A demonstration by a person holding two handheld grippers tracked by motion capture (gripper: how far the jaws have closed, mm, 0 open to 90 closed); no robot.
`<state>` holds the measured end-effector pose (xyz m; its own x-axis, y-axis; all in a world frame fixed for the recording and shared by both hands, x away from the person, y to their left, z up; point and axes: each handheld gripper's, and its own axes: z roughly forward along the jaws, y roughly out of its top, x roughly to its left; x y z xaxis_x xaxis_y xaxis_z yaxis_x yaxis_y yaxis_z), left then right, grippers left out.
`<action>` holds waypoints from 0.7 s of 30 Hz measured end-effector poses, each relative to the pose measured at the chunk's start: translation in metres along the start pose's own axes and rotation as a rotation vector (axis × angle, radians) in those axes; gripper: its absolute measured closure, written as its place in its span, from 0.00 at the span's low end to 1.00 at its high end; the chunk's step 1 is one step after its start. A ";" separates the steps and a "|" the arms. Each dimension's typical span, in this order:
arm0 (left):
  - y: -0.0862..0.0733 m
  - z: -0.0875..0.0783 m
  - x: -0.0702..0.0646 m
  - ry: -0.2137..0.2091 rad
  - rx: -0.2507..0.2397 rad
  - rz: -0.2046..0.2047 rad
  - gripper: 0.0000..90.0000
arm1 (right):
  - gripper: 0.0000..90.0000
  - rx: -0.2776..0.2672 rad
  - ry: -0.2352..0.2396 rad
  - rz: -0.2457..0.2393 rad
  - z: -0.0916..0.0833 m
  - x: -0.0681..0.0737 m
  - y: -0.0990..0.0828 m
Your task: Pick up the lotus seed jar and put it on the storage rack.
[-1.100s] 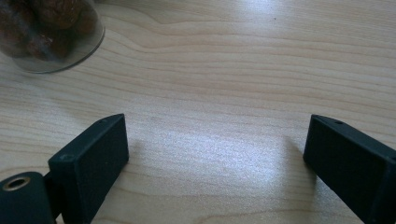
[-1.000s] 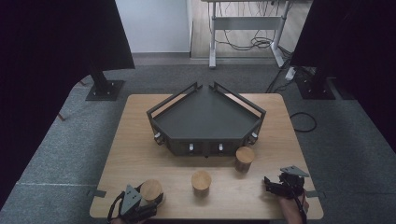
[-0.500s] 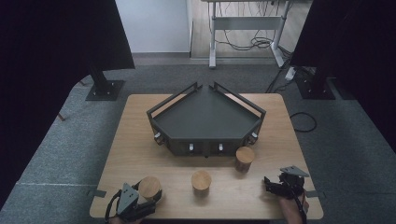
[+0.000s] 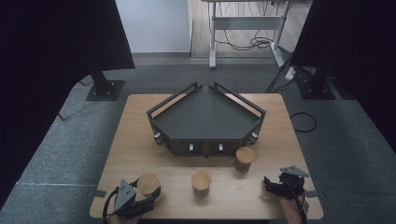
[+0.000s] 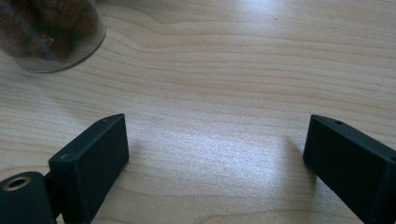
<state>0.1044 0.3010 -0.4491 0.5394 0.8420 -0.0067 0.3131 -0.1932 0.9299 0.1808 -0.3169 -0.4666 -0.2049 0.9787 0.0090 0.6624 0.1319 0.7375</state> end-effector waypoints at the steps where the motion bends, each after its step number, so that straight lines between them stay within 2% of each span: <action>1: 0.000 0.000 0.000 0.000 -0.002 -0.001 0.28 | 0.07 0.000 0.000 0.000 0.000 0.000 0.000; 21: 0.015 0.003 0.006 0.003 -0.023 -0.019 0.28 | 0.07 0.000 0.000 0.000 0.000 0.000 0.000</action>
<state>0.1146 0.3014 -0.4362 0.5313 0.8468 -0.0231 0.3052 -0.1659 0.9377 0.1807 -0.3168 -0.4667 -0.2048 0.9788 0.0089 0.6623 0.1319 0.7375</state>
